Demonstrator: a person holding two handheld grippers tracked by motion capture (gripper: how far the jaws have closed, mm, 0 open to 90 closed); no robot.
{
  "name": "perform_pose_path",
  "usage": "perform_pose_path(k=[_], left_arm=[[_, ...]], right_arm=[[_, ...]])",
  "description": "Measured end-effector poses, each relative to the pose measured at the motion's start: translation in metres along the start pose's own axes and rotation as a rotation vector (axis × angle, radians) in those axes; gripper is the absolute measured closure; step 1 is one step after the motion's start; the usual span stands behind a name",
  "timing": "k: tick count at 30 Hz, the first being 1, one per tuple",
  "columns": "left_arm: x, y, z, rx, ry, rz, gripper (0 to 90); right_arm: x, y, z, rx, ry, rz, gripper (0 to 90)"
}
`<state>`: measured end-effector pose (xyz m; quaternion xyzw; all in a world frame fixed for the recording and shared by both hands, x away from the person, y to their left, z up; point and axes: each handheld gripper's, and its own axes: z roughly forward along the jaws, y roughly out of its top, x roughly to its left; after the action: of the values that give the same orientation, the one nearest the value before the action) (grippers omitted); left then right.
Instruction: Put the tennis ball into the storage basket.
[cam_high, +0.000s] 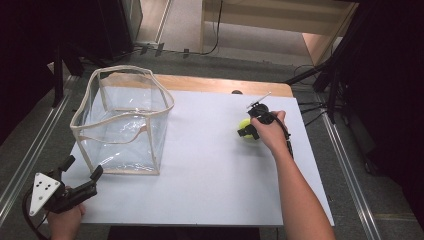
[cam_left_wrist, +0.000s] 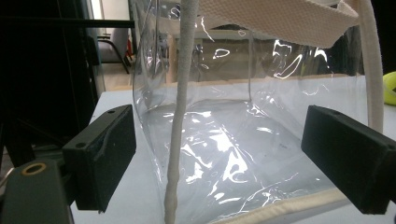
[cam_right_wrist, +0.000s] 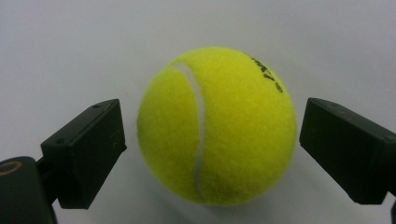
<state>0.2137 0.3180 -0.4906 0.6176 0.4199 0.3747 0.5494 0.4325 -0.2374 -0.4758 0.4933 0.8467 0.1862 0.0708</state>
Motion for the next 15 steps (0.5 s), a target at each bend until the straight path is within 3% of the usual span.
perform_pose_path(k=[3,7,8,15], left_arm=[[0.0001,0.0,0.0,0.0,0.0,0.001,10.3],[0.0003,0.0001,0.0,0.002,0.0,0.001,10.3],[0.0003,0.0001,0.0,0.002,0.0,0.001,10.3],[0.0003,0.0,0.0,0.0,0.0,0.0,10.3]], right_arm=[[-0.001,0.0005,0.0045,0.022,-0.022,0.011,13.2],[-0.0004,0.0006,0.007,0.042,-0.016,0.014,15.9],[-0.0004,0.001,0.0065,0.035,0.004,0.014,22.9],[0.0024,0.0029,0.0049,0.038,-0.006,-0.005,23.4]])
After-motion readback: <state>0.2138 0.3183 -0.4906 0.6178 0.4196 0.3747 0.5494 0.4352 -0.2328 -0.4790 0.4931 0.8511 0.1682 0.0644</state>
